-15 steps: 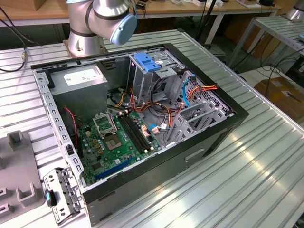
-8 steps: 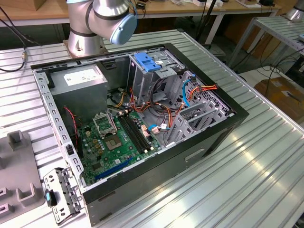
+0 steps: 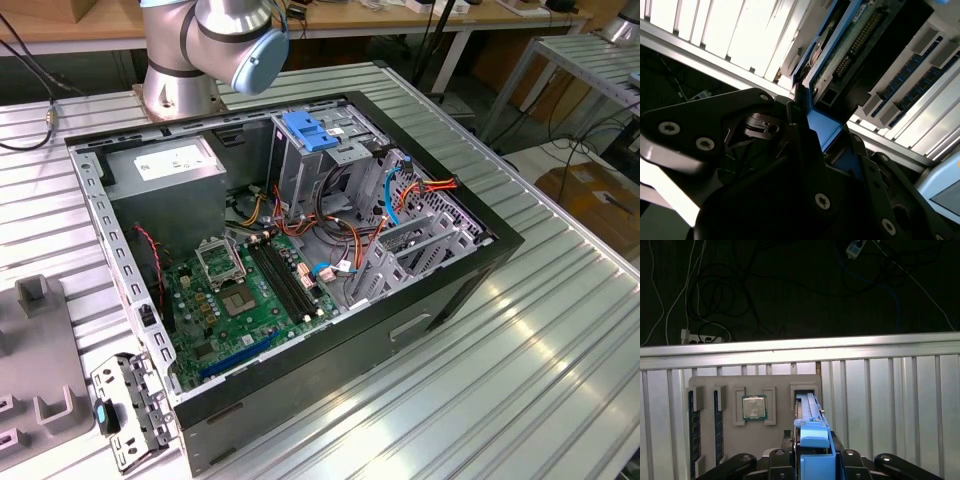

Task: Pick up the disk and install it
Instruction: 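Pick up the disk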

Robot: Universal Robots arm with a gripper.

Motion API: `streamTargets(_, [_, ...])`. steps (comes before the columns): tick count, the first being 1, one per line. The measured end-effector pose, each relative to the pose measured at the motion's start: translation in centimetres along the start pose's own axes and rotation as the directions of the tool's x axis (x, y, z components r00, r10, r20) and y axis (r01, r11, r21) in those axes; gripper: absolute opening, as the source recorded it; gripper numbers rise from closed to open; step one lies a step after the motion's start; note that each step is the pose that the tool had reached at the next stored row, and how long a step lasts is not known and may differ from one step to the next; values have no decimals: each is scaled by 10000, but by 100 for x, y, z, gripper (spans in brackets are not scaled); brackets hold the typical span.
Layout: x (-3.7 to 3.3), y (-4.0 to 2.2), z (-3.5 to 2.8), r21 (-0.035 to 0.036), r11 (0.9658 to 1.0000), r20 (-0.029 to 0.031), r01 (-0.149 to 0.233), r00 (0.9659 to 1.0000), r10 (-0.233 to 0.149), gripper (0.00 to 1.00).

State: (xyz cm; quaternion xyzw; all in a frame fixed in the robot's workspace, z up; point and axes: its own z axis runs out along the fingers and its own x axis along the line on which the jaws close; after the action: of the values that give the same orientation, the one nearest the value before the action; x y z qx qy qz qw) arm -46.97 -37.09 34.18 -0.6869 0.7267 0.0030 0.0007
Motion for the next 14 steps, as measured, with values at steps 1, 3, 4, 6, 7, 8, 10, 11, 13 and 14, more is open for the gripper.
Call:
streamTargets(1, [0, 0, -2, 0, 10000, 0, 0, 10000, 0, 37])
streamTargets(3, [0, 0, -6, -1, 10000, 0, 0, 10000, 0, 37])
streamTargets(4, [0, 0, -8, 0, 10000, 0, 0, 10000, 0, 37])
streamTargets(6, [0, 0, -11, 0, 10000, 1, 0, 10000, 0, 37])
streamTargets(7, [0, 0, -12, 0, 10000, 2, -1, 10000, 1, 37])
streamTargets(8, [0, 0, -25, -1, 10000, 8, 0, 10000, 0, 37])
streamTargets(10, [0, 0, -50, -1, 10000, 8, 0, 10000, 0, 37])
streamTargets(11, [0, 0, -54, -1, 10000, 8, 0, 10000, 0, 37])
streamTargets(13, [0, 0, -58, -1, 10000, 8, 0, 10000, 0, 37])
streamTargets(14, [0, 0, -61, -1, 10000, 8, 0, 10000, 0, 37])
